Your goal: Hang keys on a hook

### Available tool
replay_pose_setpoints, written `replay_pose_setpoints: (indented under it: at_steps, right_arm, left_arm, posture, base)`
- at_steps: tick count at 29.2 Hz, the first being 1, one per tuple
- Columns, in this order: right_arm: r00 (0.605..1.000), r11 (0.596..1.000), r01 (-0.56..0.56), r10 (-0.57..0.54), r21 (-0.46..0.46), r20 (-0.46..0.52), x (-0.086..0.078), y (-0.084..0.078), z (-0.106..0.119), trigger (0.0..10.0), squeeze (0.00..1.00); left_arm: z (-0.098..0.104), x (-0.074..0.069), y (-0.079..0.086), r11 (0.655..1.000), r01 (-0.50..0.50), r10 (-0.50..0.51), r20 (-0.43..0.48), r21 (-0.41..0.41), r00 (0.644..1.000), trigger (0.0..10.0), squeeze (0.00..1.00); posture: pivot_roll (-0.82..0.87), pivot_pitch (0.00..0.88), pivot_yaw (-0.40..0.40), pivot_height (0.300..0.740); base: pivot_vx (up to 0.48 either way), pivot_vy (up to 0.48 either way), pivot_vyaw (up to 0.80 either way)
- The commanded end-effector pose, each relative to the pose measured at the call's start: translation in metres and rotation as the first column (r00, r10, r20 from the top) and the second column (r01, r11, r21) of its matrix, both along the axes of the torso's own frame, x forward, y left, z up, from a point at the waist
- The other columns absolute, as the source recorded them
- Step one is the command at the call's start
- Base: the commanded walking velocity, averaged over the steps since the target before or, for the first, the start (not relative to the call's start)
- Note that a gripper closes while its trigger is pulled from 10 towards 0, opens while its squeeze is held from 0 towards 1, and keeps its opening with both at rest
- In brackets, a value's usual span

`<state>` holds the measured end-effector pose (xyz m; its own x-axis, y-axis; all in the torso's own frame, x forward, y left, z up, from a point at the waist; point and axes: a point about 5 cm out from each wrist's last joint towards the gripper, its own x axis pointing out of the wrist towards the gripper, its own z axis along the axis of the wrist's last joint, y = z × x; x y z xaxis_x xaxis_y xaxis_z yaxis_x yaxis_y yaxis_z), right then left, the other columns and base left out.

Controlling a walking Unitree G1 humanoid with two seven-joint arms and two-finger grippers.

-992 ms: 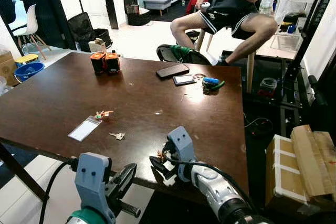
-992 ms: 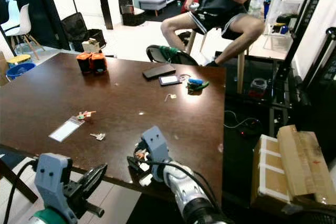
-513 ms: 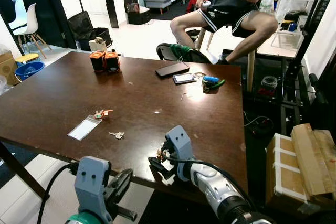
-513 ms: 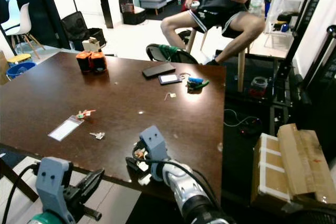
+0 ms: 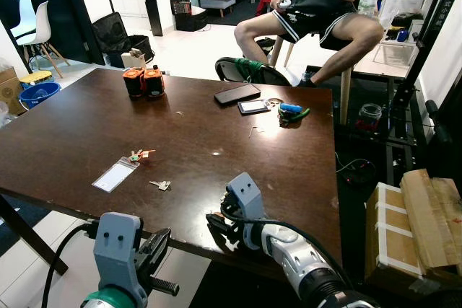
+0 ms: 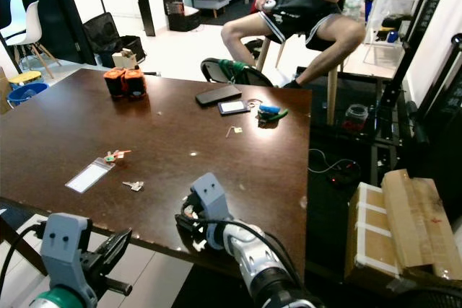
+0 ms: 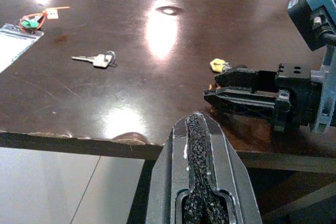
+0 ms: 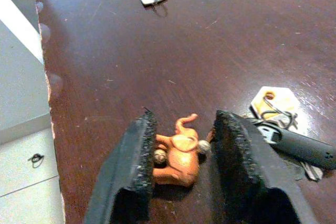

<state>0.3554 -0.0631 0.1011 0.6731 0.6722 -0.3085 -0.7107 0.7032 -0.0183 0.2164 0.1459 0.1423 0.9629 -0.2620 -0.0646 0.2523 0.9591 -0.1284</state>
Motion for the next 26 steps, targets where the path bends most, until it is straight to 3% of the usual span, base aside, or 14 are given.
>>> replay_pose_setpoints:
  at_steps: [1, 16, 20, 21, 22, 23, 25, 26]
  right_arm:
    - [0.995, 0.999, -0.020, 0.017, -0.032, -0.096, -0.010, 0.003, -0.020, 0.0, 0.00]
    - [0.997, 1.000, 0.007, -0.008, -0.015, -0.078, -0.006, 0.003, -0.015, 0.0, 0.00]
    - [0.997, 0.996, 0.048, -0.044, 0.079, -0.059, 0.000, 0.004, -0.002, 0.0, 0.00]
    - [0.997, 0.984, 0.072, -0.067, 0.165, -0.039, 0.007, 0.005, 0.013, 0.0, 0.00]
    - [0.997, 0.984, 0.072, -0.067, 0.165, -0.039, 0.007, 0.005, 0.013, 0.0, 0.00]
    - [0.996, 0.965, 0.084, -0.083, 0.247, -0.016, 0.013, 0.006, 0.031, 0.0, 0.00]
    - [0.996, 0.965, 0.084, -0.083, 0.247, -0.016, 0.013, 0.006, 0.031, 0.0, 0.00]
    - [0.996, 0.948, 0.086, -0.091, 0.307, 0.004, 0.018, 0.007, 0.046, 0.0, 0.00]
  left_arm:
    - [-0.007, -0.002, 0.001, 1.000, 0.007, -0.007, -0.041, 0.001, 0.999, 10.0, 0.00]
    - [-0.006, 0.001, 0.002, 1.000, 0.000, 0.000, -0.038, -0.008, 0.999, 10.0, 0.00]
    - [-0.006, 0.002, 0.003, 1.000, -0.007, 0.007, -0.032, -0.012, 0.999, 10.0, 0.00]
    - [-0.005, 0.003, 0.004, 1.000, -0.013, 0.013, -0.029, -0.015, 1.000, 10.0, 0.00]
    - [-0.005, 0.003, 0.004, 1.000, -0.013, 0.013, -0.029, -0.015, 1.000, 10.0, 0.00]
    - [-0.004, 0.004, 0.005, 1.000, -0.018, 0.018, -0.025, -0.018, 1.000, 10.0, 0.00]
    - [-0.004, 0.004, 0.005, 1.000, -0.018, 0.018, -0.025, -0.018, 1.000, 10.0, 0.00]
    - [-0.004, 0.004, 0.006, 1.000, -0.022, 0.022, -0.023, -0.020, 1.000, 10.0, 0.00]
  posture:
    - [0.03, 0.081, 0.149, 0.740]
    - [0.03, 0.068, 0.143, 0.740]
    - [0.03, 0.063, 0.141, 0.740]
    - [0.02, 0.056, 0.140, 0.740]
    - [0.02, 0.056, 0.140, 0.740]
    - [0.02, 0.055, 0.142, 0.740]
    - [0.02, 0.055, 0.142, 0.740]
    - [0.02, 0.052, 0.143, 0.740]
  base:
    - [0.000, 0.000, 0.00]
    - [0.000, 0.000, 0.00]
    - [0.000, 0.000, 0.00]
    - [0.000, 0.000, 0.00]
    - [0.000, 0.000, 0.00]
    - [0.000, 0.000, 0.00]
    - [0.000, 0.000, 0.00]
    - [0.000, 0.000, 0.00]
